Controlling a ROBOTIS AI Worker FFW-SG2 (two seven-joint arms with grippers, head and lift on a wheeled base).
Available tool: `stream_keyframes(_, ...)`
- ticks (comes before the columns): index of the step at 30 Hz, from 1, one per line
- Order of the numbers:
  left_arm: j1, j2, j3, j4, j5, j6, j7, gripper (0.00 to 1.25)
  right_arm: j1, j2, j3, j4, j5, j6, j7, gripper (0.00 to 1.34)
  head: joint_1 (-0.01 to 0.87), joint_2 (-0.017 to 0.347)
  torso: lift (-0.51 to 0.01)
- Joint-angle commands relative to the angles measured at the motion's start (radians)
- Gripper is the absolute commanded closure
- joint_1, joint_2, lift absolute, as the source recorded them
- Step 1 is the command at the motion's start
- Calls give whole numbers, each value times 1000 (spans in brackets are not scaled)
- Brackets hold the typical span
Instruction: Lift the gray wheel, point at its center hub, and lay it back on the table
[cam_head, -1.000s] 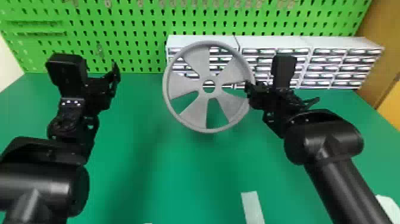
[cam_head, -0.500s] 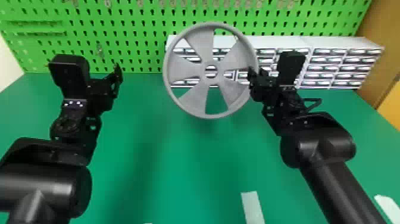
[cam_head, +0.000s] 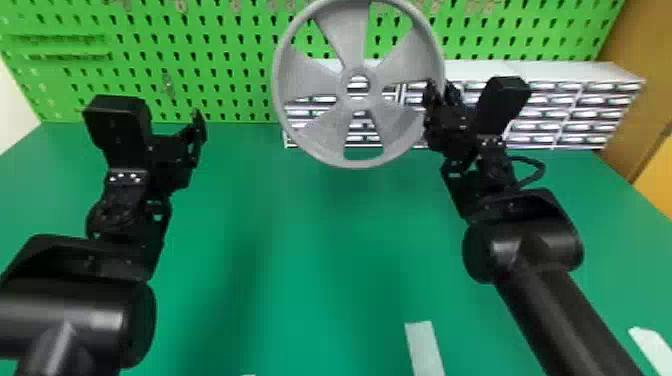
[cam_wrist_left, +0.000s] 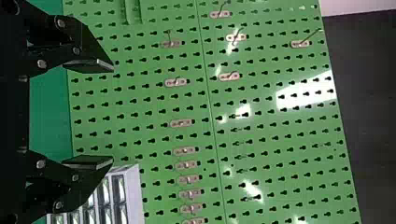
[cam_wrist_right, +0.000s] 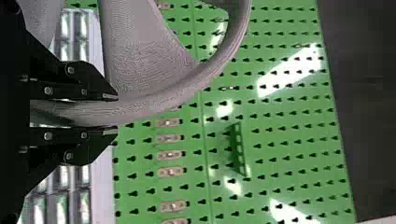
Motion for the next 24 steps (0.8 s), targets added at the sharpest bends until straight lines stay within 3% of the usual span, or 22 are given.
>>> stream_keyframes(1,-4,-1,-5,6,3,0,0,545,-10,7,16,49,-9,-108,0,1257,692,48,-96)
stream_keyframes(14,-7,-8,-16,15,9,0,0,545,-28,1,85,130,-3,-321,-8,1257,692,48,-96)
stream_keyframes(24,-9,-9,-19,21,16,-2,0,545,-36,0,133,156,43,-375,-55,1257,692,48,-96)
